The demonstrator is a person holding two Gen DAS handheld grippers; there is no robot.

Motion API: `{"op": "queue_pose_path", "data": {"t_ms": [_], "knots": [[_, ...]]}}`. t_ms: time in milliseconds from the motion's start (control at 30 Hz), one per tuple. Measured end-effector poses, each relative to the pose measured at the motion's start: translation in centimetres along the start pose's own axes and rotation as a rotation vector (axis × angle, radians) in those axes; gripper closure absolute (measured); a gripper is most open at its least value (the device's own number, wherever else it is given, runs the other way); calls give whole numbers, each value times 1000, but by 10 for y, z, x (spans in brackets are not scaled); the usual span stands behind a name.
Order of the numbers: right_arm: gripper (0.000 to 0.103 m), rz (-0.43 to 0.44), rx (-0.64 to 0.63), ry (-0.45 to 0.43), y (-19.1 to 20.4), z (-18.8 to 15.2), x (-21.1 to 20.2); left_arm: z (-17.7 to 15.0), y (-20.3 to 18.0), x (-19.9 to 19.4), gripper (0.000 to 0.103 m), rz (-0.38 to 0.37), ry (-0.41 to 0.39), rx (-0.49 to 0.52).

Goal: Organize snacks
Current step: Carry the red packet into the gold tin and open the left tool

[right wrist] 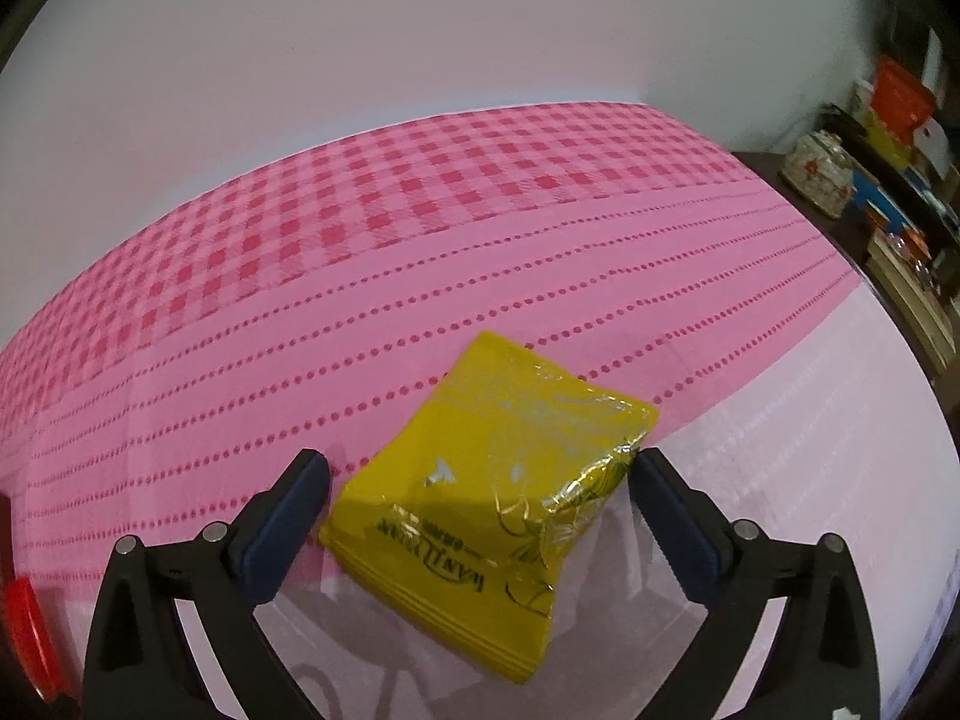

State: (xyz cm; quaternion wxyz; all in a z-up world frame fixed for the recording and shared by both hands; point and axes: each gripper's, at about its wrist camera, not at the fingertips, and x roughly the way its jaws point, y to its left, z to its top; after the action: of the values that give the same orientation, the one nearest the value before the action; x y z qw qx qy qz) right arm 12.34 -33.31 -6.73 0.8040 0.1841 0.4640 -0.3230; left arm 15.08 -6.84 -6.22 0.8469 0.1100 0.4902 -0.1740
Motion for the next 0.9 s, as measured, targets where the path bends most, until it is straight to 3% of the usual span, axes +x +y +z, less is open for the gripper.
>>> {"op": "queue_pose_path", "data": {"t_ms": [233,367,533,900], "knots": [[3,-36,11,-19,4,4,4,0,4,-2,54,-5,-2,-12],[23,-13,-25,-45,5,-2,-3,1,7,-2,54,-7,-2,-28],[36,10,-66,-61,5,-8,-9,1,10,-6,54,-11,-4,-44],[43,80,-161,-73,3,-24,-21,4,19,-27,54,-20,-22,-84]]}}
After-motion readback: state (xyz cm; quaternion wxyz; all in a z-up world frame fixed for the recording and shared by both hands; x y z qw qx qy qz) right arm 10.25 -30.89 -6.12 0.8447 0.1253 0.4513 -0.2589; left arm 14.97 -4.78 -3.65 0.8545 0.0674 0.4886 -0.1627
